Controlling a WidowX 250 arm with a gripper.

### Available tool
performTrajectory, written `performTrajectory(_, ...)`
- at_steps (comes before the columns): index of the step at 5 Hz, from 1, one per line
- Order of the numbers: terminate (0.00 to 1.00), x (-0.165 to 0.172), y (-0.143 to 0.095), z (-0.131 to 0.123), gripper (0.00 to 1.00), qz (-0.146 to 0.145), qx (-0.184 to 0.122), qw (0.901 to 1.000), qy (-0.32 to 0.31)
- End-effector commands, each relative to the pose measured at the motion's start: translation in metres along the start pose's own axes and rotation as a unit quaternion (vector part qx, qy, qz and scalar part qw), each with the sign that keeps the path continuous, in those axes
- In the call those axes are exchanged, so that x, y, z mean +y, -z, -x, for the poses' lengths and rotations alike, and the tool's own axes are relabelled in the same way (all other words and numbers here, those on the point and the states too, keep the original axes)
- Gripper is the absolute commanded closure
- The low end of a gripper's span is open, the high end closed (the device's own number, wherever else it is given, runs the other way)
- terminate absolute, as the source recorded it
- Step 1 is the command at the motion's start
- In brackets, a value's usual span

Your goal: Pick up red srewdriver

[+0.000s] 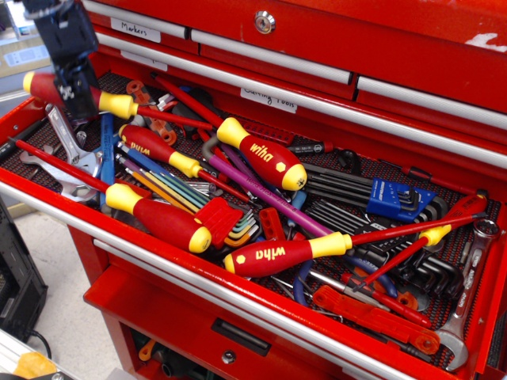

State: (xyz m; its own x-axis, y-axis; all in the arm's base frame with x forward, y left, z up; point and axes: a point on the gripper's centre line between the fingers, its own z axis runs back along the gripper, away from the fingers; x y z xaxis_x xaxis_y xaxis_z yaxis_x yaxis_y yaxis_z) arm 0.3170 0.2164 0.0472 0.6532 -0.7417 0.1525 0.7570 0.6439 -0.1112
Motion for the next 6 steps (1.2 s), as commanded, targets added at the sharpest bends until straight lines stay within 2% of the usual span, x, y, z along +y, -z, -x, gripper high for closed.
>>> performTrajectory(1, 0.0, 0.003, -0.082, -0.024, 1.0, -0.067, 0.045, 0.9967, 0.006)
performTrajectory(2, 0.0, -0.004, -0.119, -0.029, 1.0, -0.079, 0.089, 0.9929, 0.007)
performTrajectory(3, 0.0, -0.007, -0.155, -0.032, 1.0, -0.073, 0.115, 0.9907, -0.005)
performTrajectory(4, 0.0, -0.017, -0.179, -0.032, 1.0, -0.088, 0.123, 0.9883, -0.017)
performTrajectory(5, 0.0, -0.03, -0.196, -0.032, 1.0, -0.075, 0.108, 0.9913, 0.011)
performTrajectory(6, 1.0, -0.036, -0.194, -0.033, 1.0, -0.068, 0.096, 0.9931, -0.006)
